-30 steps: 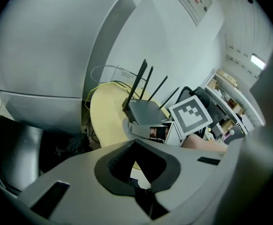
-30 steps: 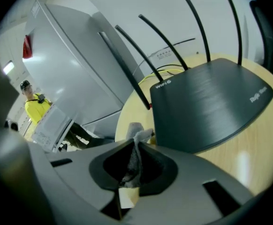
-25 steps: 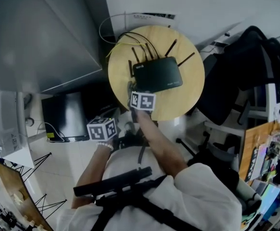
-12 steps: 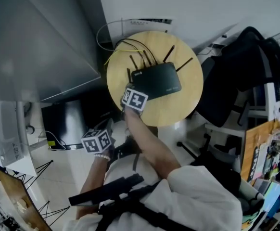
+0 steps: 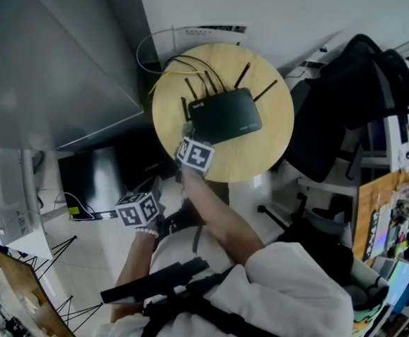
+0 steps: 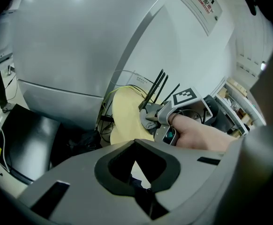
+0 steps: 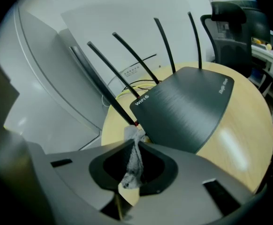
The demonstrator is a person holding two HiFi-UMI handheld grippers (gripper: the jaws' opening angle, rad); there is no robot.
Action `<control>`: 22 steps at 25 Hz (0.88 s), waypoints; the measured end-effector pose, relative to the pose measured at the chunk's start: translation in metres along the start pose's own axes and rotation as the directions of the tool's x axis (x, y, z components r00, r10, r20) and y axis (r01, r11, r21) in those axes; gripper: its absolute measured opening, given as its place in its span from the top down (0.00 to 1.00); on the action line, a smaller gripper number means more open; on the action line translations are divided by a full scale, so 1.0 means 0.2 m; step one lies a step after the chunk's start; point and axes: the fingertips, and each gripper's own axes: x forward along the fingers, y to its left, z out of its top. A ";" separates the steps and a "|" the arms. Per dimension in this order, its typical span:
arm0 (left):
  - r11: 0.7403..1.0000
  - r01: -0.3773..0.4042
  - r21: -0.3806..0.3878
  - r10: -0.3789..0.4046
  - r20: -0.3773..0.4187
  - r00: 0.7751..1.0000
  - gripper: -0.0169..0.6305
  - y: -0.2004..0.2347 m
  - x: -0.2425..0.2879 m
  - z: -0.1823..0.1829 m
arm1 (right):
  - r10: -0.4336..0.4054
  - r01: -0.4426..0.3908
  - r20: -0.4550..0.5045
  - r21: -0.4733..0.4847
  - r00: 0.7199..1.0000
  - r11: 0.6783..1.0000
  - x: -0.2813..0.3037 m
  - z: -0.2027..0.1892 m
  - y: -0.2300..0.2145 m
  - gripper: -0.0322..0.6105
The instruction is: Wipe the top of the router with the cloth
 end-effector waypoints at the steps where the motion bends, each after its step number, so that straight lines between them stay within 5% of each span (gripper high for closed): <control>1: 1.000 0.005 0.005 -0.005 -0.002 1.000 0.98 -0.01 0.00 -0.01 | -0.001 0.001 -0.001 -0.002 1.000 1.000 -0.01 -0.01 -0.01 0.89; 22: 0.991 0.089 0.098 -0.088 -0.020 0.996 0.98 -0.22 0.02 -0.11 | -0.044 0.044 -0.008 -0.008 0.999 0.999 -0.21 -0.24 -0.36 0.88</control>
